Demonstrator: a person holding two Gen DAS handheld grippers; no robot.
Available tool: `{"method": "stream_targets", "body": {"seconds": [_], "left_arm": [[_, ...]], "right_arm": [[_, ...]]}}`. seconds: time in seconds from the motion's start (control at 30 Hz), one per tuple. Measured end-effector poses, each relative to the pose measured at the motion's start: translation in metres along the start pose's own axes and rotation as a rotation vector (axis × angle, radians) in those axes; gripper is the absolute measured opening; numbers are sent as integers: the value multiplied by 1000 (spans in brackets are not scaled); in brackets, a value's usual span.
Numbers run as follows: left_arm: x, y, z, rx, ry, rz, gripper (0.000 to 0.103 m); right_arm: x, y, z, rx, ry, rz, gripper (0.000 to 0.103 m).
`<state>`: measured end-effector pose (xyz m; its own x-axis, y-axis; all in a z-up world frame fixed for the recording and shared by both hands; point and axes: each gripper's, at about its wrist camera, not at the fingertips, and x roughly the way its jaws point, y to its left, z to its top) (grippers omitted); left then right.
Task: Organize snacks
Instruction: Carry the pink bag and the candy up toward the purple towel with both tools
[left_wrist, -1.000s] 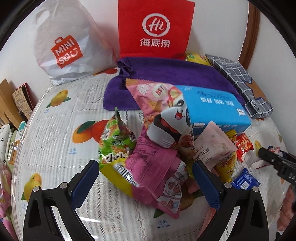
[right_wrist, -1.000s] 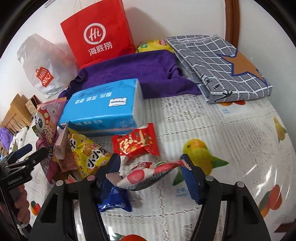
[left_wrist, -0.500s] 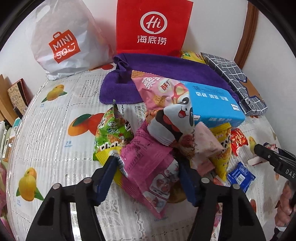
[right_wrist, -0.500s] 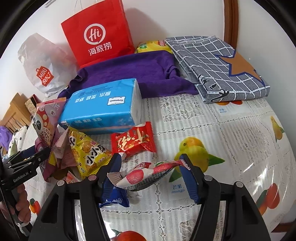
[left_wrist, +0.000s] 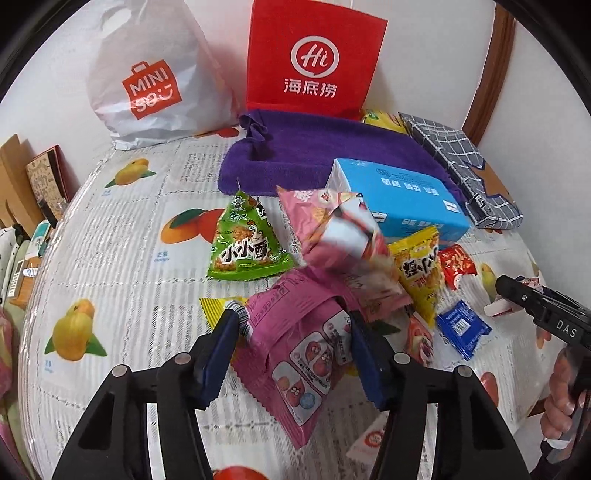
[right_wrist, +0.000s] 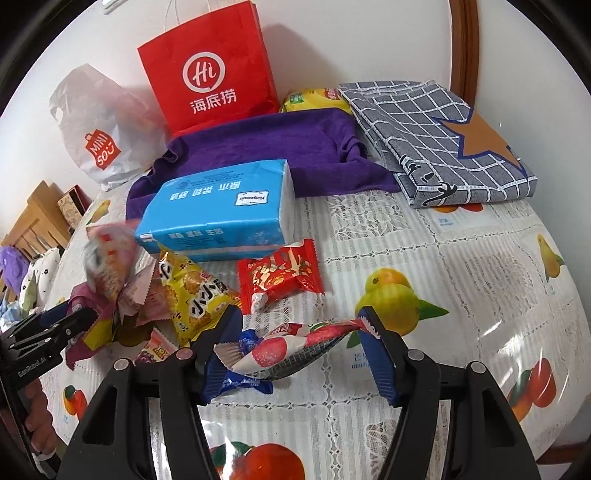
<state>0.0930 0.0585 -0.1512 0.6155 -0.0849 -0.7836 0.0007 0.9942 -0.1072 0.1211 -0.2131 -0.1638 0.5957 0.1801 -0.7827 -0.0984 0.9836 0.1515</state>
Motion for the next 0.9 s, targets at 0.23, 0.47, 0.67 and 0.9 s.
{"method": "stream_targets", "body": {"seconds": [0.23,0.47,0.67,0.9], "left_arm": [[-25,-1,-3,-5,-53,-12,57],[-39,-7,-2,-8,-86,-23,57],[-49,-11,3,-12,-110,-38,57],[-49,-19,16,-3,-120,-47,57]], "right_arm": [[-18,0,-5,-4,-32,-2,64],[-32,0,-6,-10,-59,0,64],[-38,0,-3,-10,-74,4,64],[-40,3,2,-22,-80,11,64]]}}
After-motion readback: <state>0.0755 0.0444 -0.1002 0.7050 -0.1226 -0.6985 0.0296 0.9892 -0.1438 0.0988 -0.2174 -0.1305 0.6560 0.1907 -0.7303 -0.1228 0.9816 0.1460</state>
